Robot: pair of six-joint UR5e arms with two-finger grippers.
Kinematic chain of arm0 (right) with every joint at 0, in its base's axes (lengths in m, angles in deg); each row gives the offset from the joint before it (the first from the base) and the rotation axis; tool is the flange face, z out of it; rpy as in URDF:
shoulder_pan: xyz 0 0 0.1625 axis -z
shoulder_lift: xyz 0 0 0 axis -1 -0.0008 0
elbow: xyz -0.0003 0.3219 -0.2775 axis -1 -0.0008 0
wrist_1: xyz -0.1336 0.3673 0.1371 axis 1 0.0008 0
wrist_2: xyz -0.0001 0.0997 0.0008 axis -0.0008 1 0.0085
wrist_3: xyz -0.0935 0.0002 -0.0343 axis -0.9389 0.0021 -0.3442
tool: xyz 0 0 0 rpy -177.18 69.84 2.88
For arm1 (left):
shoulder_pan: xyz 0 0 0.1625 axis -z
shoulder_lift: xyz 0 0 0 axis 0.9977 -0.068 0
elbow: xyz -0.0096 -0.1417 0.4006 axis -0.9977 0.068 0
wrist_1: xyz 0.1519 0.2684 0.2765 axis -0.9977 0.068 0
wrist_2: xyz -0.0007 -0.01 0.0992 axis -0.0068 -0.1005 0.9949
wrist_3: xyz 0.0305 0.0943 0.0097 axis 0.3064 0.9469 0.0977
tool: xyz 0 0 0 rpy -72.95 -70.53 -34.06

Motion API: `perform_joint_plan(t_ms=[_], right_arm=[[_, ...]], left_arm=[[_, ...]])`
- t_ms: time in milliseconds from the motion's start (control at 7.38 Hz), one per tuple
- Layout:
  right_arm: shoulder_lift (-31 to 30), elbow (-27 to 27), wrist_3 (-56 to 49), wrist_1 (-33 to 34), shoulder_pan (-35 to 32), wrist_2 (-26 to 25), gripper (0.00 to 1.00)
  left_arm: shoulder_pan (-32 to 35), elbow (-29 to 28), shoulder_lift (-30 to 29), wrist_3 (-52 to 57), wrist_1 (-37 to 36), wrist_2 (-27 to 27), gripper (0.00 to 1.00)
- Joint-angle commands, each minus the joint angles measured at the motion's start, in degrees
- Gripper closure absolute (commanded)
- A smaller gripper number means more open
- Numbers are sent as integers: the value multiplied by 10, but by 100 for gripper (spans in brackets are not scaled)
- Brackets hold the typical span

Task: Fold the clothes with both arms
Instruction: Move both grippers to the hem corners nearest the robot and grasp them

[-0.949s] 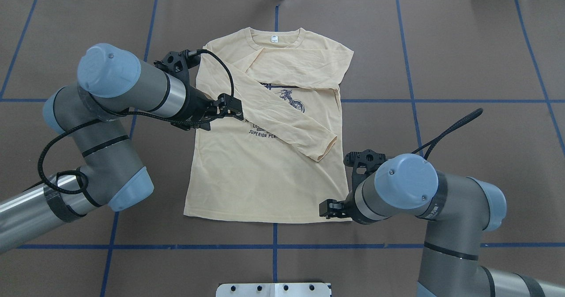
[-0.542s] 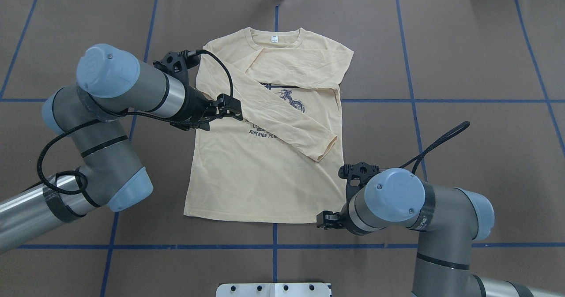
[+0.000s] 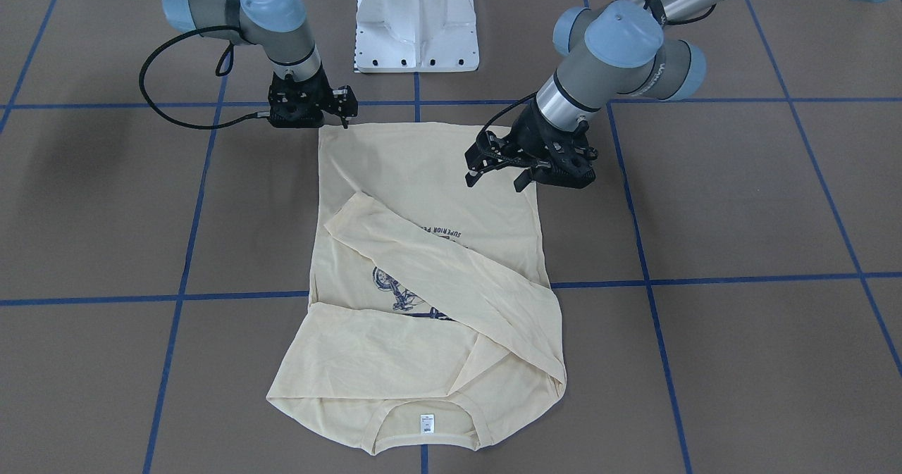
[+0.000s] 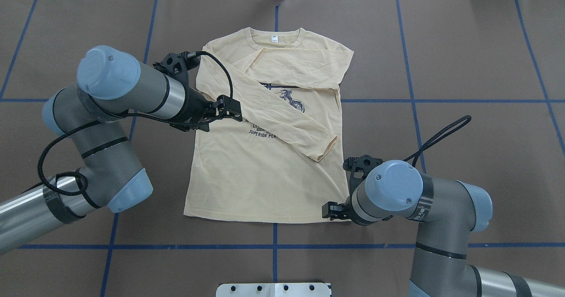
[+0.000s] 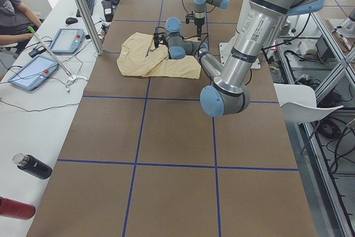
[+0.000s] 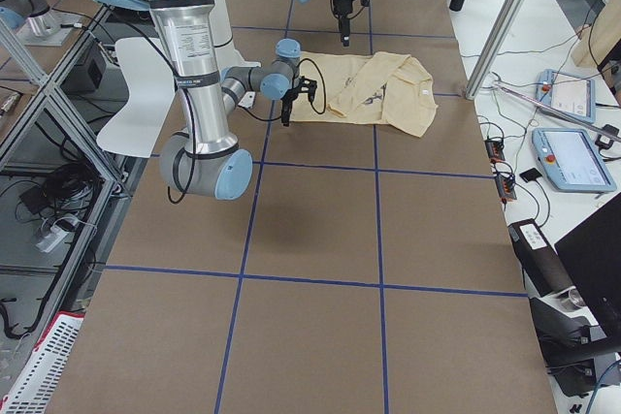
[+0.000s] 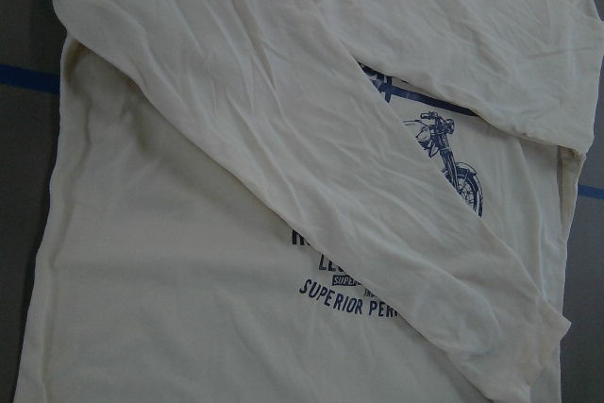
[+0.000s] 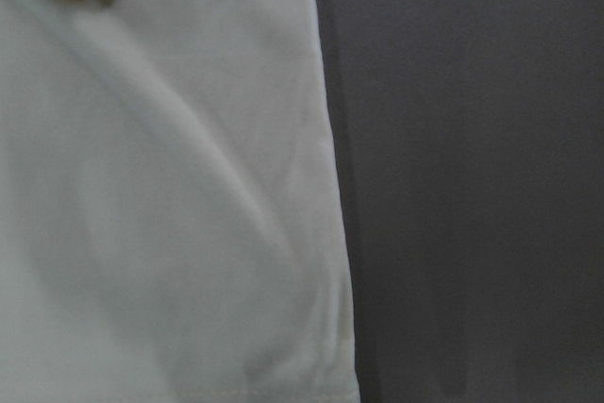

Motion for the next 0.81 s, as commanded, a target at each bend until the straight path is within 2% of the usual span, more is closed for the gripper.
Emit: perform_joint_plan(t_ms=[0, 271, 678], right_arm=[[1, -5, 0, -1, 1, 4, 3], [2, -5, 0, -1, 4, 9, 9], [2, -6, 0, -2, 8, 7, 54]], left_arm=[[-1, -1, 0, 0, 0, 0, 0], [-1, -1, 8, 1, 1, 1, 1], [-1, -1, 9, 1, 1, 0, 1]])
